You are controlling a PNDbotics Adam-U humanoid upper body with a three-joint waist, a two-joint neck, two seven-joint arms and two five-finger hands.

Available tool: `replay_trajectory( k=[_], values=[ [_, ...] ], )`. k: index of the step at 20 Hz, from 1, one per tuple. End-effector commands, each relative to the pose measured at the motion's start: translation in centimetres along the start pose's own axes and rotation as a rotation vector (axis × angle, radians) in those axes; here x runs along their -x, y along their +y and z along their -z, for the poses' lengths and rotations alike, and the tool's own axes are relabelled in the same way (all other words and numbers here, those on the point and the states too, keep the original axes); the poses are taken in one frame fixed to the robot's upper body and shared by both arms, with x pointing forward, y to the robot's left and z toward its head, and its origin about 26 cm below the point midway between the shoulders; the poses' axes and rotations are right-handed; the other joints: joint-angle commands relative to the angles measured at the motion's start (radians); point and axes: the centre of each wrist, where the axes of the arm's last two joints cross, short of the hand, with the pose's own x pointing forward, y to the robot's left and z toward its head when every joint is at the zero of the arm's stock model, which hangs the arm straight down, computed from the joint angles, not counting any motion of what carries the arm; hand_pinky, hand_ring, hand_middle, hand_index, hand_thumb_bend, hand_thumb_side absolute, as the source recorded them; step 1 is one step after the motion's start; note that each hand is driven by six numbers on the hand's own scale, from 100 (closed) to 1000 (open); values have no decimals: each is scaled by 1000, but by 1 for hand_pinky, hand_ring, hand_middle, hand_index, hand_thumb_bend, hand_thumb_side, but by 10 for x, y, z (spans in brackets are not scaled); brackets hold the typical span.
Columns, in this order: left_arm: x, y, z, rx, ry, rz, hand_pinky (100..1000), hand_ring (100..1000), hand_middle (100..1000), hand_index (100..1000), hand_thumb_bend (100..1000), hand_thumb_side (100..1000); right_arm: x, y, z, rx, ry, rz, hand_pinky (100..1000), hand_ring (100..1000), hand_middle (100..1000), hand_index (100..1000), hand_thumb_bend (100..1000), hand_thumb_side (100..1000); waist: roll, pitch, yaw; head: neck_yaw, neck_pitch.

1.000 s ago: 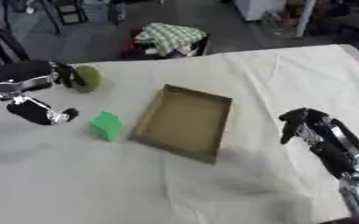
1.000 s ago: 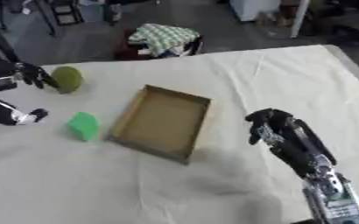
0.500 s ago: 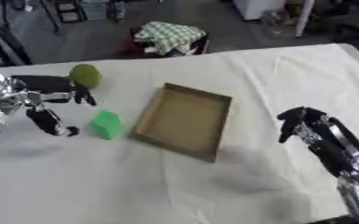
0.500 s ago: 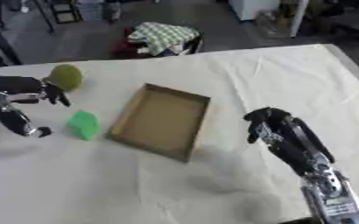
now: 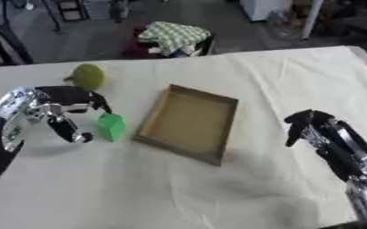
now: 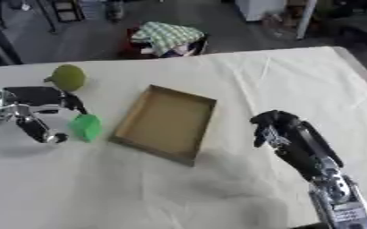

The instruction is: Pick up objects on the table and place them in the box.

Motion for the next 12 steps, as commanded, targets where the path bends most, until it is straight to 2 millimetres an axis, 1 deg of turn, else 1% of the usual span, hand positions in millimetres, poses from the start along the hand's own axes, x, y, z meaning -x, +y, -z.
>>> replay_trajectory(
  k=[1,6,8,12],
  values=[
    [6,14,-3,-55,27,27,791,804,828,894,330,140,-4,-3,2,-6,-13,-15,457,434,436,642,100,624,-1,-11,0,2,-2],
    [4,9,5,-28,17,16,793,807,824,888,322,141,-4,-3,3,-6,-13,-13,456,434,436,642,100,623,-2,-10,-2,4,-2],
    [4,7,8,-10,10,9,794,807,817,883,305,134,-4,-3,3,-7,-14,-13,456,434,436,641,100,623,-3,-9,-3,5,-2],
    [4,7,10,5,4,4,794,807,817,883,305,134,-4,-3,3,-8,-15,-12,456,434,436,641,100,623,-3,-8,-4,6,-2]
  ],
)
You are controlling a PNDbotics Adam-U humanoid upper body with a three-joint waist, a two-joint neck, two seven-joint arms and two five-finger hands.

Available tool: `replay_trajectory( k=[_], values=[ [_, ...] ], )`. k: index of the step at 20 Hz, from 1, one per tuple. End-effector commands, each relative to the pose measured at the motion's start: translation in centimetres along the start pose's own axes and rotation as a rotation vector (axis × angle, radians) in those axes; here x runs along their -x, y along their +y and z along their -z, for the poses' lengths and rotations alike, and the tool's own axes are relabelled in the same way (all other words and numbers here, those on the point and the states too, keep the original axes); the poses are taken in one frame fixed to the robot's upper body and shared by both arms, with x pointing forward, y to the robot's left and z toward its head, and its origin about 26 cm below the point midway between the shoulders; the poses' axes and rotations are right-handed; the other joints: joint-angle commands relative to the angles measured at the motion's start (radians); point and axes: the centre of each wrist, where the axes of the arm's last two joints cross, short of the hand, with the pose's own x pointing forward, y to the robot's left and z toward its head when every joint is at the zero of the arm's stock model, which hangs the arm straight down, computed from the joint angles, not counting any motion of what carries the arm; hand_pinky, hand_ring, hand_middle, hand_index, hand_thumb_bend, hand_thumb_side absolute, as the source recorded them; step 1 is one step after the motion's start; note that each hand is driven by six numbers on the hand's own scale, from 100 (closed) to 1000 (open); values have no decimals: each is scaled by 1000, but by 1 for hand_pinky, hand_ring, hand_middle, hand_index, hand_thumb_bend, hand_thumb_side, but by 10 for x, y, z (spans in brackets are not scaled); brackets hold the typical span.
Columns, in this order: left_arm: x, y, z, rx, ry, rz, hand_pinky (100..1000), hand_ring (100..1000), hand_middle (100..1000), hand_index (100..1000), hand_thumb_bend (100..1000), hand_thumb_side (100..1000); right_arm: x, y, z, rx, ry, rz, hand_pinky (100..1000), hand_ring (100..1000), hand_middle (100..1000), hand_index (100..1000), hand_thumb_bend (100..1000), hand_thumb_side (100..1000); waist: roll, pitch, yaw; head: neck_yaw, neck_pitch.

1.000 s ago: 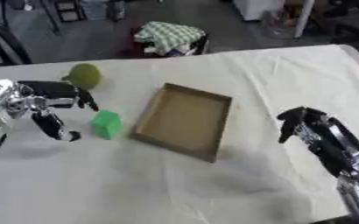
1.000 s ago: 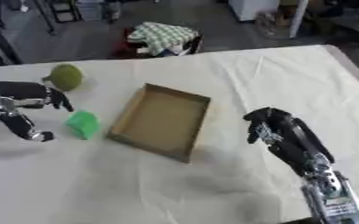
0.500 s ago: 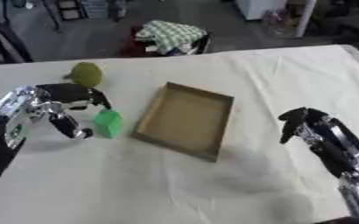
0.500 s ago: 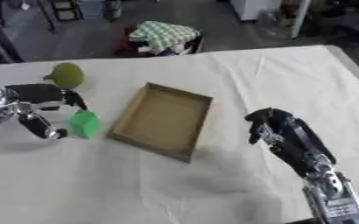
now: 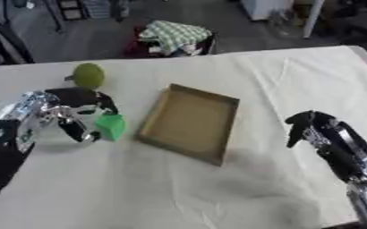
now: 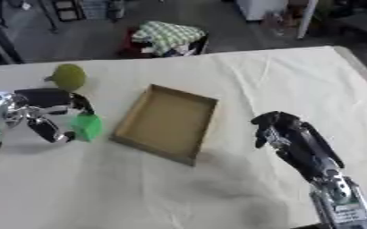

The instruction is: Pick up objects on the table and place them in the box.

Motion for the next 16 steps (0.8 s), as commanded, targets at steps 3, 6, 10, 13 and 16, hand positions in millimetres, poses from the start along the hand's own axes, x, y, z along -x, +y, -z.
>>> replay_trajectory(
  k=[3,6,10,13,16],
  values=[
    [6,7,-1,13,12,-6,781,782,786,860,274,119,-5,-3,3,-7,-19,-13,456,434,436,641,100,625,-2,-7,-4,4,-1],
    [8,6,0,19,13,-20,776,762,773,862,280,124,-5,-3,3,-7,-19,-13,456,433,435,641,100,624,-1,-6,-5,3,-1],
    [8,8,-2,-14,18,-20,800,811,864,915,307,141,-5,-3,4,-7,-20,-13,456,433,435,641,100,624,-1,-6,-5,2,-1],
    [8,11,-4,-40,19,-10,811,834,899,938,356,176,-5,-3,4,-7,-20,-14,456,433,435,641,100,623,-1,-7,-5,2,0],
    [9,13,-5,-36,19,-5,816,840,904,939,381,207,-5,-3,4,-9,-20,-14,456,433,435,641,100,623,-1,-7,-5,3,0]
  ],
)
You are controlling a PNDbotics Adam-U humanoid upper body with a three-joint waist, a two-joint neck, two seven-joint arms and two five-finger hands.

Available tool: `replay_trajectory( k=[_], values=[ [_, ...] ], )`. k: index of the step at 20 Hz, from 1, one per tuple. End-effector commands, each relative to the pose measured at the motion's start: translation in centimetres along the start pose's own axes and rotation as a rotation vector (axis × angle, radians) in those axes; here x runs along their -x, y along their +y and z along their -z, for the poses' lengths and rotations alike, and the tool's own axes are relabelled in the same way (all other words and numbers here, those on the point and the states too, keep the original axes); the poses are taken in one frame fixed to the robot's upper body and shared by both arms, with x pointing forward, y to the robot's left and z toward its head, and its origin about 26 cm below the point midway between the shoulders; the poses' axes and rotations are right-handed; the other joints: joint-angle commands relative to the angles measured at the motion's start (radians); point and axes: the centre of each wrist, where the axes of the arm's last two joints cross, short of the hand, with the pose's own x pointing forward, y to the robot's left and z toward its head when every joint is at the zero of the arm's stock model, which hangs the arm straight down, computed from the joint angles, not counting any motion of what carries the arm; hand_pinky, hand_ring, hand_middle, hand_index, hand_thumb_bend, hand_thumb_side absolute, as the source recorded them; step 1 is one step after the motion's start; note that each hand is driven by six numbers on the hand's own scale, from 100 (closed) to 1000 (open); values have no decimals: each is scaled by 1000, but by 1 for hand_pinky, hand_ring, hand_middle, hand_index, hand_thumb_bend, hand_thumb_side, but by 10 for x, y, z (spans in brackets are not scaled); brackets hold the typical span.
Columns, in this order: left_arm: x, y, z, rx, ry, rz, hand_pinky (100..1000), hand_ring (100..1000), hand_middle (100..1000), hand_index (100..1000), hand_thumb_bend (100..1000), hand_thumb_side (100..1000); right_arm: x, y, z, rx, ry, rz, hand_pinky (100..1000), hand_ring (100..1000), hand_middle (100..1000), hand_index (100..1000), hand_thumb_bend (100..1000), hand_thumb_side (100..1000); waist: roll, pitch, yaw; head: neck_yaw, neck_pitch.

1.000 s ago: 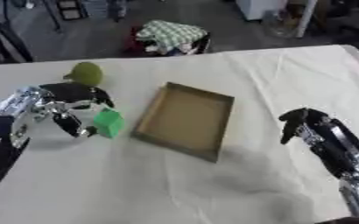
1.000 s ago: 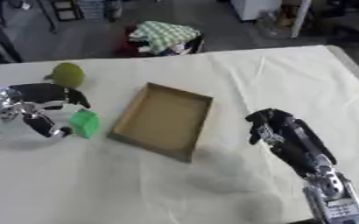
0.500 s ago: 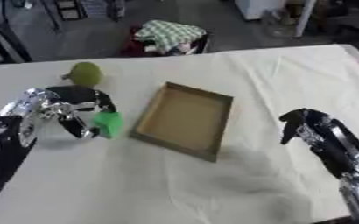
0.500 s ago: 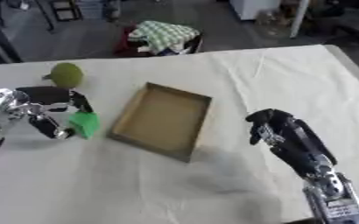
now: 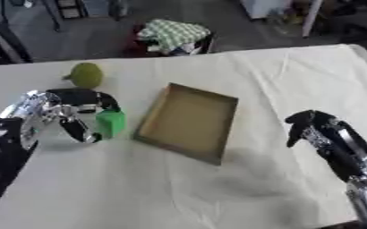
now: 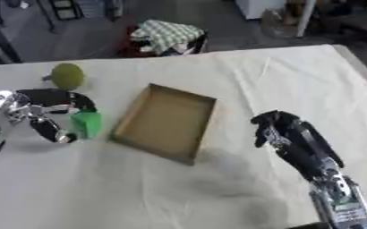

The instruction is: Pick up objects on the table and place them in the box.

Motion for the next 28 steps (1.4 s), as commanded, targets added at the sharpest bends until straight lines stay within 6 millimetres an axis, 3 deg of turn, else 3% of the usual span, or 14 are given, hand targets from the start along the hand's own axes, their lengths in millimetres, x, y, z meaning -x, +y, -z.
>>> replay_trajectory(
  k=[1,7,14,16,19,22,28],
  values=[
    [5,15,-8,-24,14,27,815,839,902,938,383,210,-5,-3,3,-9,-17,-15,456,433,435,641,100,622,-1,-12,0,2,0],
    [6,17,-9,-5,11,20,813,837,892,933,386,213,-4,-3,3,-10,-16,-16,456,433,435,641,100,623,0,-11,-1,3,1],
    [5,12,-5,70,2,7,781,784,807,875,314,163,-4,-3,3,-8,-14,-15,456,432,434,641,100,625,1,-10,-4,3,3],
    [5,11,-5,79,2,4,759,739,756,843,269,101,-4,-3,3,-9,-14,-14,456,432,434,641,100,626,1,-10,-5,2,3],
    [5,14,-7,48,0,1,723,653,637,778,203,100,-4,-3,3,-7,-13,-14,456,432,434,641,100,625,1,-10,-5,1,4],
    [3,24,-11,-23,-5,-4,698,595,553,720,138,100,-4,-3,3,-7,-12,-13,456,432,434,641,100,626,1,-11,-4,0,4],
    [-20,75,-17,-177,-84,39,696,592,547,714,116,100,-3,-2,3,-13,-11,-11,456,432,434,641,100,626,2,-13,-3,-2,5]
  ],
)
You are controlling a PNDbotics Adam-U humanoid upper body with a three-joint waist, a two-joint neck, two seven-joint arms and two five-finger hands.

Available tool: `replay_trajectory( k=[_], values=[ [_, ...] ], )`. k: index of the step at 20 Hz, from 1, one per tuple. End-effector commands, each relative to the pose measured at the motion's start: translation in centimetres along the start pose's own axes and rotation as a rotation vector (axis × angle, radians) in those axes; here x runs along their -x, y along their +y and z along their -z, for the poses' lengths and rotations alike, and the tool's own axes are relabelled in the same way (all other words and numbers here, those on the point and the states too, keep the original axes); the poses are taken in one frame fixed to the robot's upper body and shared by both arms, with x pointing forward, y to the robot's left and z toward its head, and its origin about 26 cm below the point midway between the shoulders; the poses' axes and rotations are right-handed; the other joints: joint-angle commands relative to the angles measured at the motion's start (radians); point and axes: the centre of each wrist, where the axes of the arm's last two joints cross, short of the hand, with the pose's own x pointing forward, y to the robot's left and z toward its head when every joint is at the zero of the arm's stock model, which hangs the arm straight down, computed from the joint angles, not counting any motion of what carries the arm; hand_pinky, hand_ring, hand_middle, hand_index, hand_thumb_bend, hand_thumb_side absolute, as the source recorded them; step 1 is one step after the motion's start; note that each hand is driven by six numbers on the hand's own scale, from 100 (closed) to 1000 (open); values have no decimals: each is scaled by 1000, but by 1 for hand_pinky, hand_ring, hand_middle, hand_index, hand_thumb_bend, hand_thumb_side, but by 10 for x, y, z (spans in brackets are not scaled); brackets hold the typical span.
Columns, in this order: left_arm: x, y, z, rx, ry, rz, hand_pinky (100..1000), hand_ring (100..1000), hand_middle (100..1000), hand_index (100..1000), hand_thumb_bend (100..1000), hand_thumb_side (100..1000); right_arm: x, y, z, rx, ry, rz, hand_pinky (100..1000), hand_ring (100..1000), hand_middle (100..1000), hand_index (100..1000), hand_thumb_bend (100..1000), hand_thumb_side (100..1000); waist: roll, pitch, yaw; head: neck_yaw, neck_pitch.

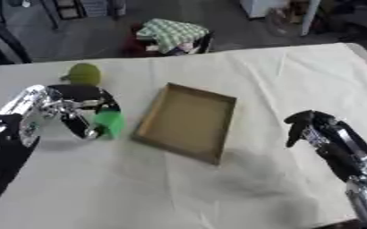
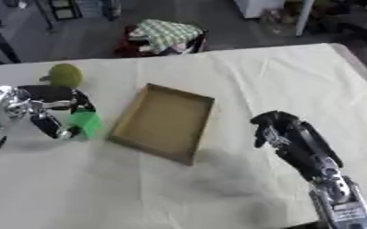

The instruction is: Pick up objects on the table and place them in the box.

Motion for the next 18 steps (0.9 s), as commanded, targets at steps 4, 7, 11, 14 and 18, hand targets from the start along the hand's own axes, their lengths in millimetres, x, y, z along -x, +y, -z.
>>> replay_trajectory(
  k=[4,7,11,14,18],
  values=[
    [-36,65,8,-133,-97,71,698,596,552,719,113,100,-6,0,5,-26,-25,-5,457,432,434,641,100,625,-3,-15,-8,8,2],
    [-62,74,31,-135,-157,89,699,600,559,724,112,100,-8,4,8,-48,-36,4,457,432,434,641,100,625,-7,-13,-21,13,-2],
    [-90,72,58,-113,-224,110,699,604,566,733,113,100,-10,6,11,-68,-49,12,456,432,434,641,100,625,-8,-8,-39,22,-6],
    [-103,64,73,-92,-253,120,701,609,575,741,117,100,-10,8,13,-75,-53,16,456,432,434,641,100,627,-9,-6,-47,27,-5],
    [-111,53,85,-69,-275,128,703,614,586,753,121,100,-10,8,13,-79,-54,19,456,432,434,641,100,626,-10,-6,-50,33,-4]
  ],
)
